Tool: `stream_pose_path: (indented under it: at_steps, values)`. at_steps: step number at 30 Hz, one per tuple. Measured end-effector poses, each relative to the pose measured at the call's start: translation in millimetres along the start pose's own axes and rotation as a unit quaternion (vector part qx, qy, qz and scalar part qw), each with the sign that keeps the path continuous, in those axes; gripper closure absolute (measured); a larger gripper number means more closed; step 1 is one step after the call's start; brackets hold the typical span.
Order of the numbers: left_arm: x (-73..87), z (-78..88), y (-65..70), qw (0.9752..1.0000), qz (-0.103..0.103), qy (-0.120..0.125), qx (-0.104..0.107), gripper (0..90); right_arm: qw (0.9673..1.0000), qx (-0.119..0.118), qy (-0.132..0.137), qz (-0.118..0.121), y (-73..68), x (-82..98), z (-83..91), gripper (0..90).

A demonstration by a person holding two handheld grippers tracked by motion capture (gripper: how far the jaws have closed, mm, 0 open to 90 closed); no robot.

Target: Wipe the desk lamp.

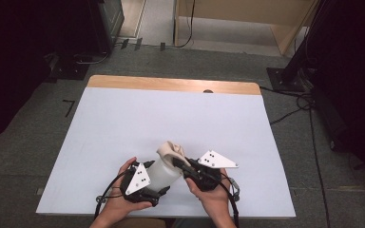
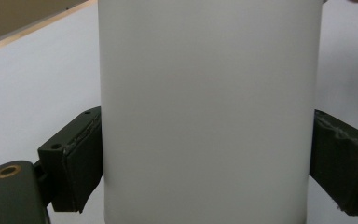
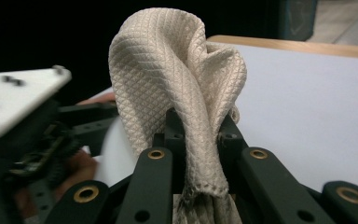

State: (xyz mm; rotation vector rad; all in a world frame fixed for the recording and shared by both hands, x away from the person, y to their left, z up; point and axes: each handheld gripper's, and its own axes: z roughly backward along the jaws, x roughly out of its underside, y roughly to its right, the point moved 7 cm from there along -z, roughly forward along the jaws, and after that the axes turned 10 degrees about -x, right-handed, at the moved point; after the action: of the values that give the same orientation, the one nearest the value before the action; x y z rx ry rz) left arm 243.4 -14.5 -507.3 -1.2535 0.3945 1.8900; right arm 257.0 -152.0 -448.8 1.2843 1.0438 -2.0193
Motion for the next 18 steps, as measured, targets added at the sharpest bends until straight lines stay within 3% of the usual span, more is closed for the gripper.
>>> stream_pose_path:
  at_steps: [4, 7, 11, 18]
  values:
    - [-0.2, 0.9, -4.4, 0.9999, 0.016, 0.005, 0.001, 7.9, 0.9996, 0.023, -0.009, -0.016, 16.1, 7.1, 2.5, 80.3]
    - [-1.3, 2.0, -10.9, 0.9994, 0.03, 0.011, -0.009, 7.9, 0.9994, 0.02, -0.01, -0.028, 19.0, 8.4, 4.1, 80.4]
    - [1.3, 0.1, -20.9, 0.9977, 0.059, 0.006, -0.034, 7.9, 0.9995, 0.008, -0.006, -0.029, 13.4, 5.7, 4.7, 80.5]
    - [4.4, -0.5, -31.2, 0.9948, 0.079, -0.005, -0.064, 7.9, 0.9997, -0.021, -0.007, -0.001, -5.7, 1.0, 0.4, 80.5]
